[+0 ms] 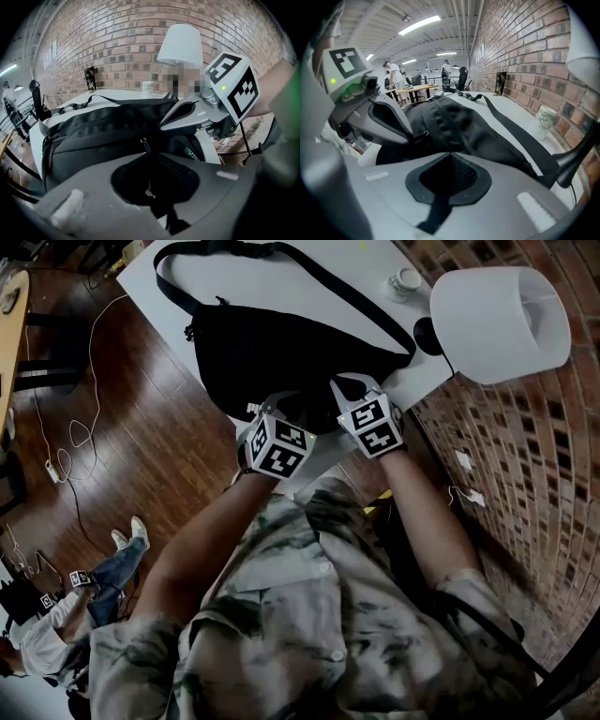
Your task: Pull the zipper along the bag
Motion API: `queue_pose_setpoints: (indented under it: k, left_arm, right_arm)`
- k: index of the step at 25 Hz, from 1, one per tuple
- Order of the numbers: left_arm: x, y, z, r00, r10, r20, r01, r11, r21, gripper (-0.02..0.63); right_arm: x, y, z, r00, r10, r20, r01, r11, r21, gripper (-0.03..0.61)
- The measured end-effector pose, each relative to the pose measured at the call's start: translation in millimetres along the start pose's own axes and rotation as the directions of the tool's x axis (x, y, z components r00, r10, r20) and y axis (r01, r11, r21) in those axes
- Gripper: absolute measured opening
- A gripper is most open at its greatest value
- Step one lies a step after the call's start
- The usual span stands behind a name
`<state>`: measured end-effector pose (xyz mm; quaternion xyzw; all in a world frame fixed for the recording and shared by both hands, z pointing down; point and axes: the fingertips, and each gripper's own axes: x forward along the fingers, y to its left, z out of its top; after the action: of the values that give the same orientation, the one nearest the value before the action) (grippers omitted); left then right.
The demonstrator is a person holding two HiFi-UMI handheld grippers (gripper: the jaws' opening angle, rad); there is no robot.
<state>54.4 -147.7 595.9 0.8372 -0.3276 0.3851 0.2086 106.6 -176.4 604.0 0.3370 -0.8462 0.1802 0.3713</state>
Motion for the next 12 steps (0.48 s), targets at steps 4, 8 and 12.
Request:
queue_pose_setpoints:
  k: [4,8,12]
  left_arm:
    - [-8.2,11.1,-3.3,0.997,-0.077,-0.004,0.077,0.997,0.014,0.023]
    - [-17.9,25.9,0.2,0.991,-0.135,-0.005,0.135,0.989,0.067,0.021]
    - [-22.4,42.0,1.0,0.977,-0.215,-0.015,0.215,0.969,0.12,0.022]
  right_arm:
    - [3.4,-1.9,-2.2,0.999,-0.027,-0.037,0.027,1.0,0.0,0.006]
    - [5.0,-0.8,-3.3,0.994,-0.057,-0.095,0.058,0.998,0.013,0.006]
    - [4.8,-2.8,-3.9,0.987,-0.088,-0.136,0.095,0.994,0.047,0.006]
